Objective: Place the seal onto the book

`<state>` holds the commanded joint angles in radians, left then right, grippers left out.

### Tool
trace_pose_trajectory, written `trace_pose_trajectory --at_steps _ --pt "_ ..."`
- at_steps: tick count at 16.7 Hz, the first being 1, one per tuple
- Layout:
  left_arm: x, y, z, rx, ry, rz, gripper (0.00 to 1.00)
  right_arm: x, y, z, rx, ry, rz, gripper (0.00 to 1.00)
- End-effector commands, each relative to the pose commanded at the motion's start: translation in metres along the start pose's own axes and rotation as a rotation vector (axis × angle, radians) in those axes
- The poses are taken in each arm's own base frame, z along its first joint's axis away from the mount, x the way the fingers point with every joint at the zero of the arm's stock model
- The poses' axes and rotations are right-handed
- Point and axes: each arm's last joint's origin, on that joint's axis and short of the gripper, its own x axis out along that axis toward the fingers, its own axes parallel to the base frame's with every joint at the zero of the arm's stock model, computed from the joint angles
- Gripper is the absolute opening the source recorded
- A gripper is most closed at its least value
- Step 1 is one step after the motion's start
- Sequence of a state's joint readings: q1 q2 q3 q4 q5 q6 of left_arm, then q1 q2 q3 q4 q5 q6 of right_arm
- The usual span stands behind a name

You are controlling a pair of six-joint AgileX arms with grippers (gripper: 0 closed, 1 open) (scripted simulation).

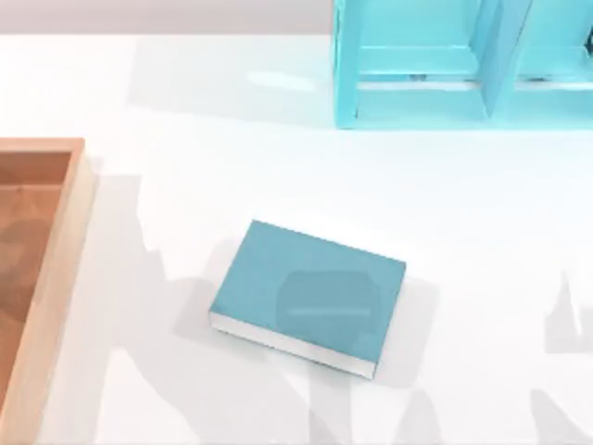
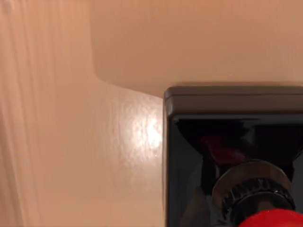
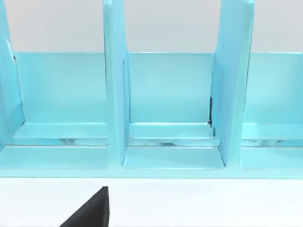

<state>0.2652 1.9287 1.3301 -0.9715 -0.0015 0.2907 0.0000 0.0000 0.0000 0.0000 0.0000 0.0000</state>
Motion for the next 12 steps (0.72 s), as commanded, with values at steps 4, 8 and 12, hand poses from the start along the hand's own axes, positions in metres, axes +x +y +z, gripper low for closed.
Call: trace_pose_trajectory --at_steps 4,8,12 --pt "0.000 0.000 0.000 0.000 0.000 0.000 0.00 0.000 0.000 0.000 0.000 0.000 0.000 1.00" --pt "0.000 0.000 0.000 0.000 0.000 0.000 0.00 0.000 0.000 0.000 0.000 0.000 0.000 1.00" --pt "-0.009 -0.011 0.006 -0.002 0.001 0.000 0.00 0.000 0.000 0.000 0.000 0.000 0.000 1.00"
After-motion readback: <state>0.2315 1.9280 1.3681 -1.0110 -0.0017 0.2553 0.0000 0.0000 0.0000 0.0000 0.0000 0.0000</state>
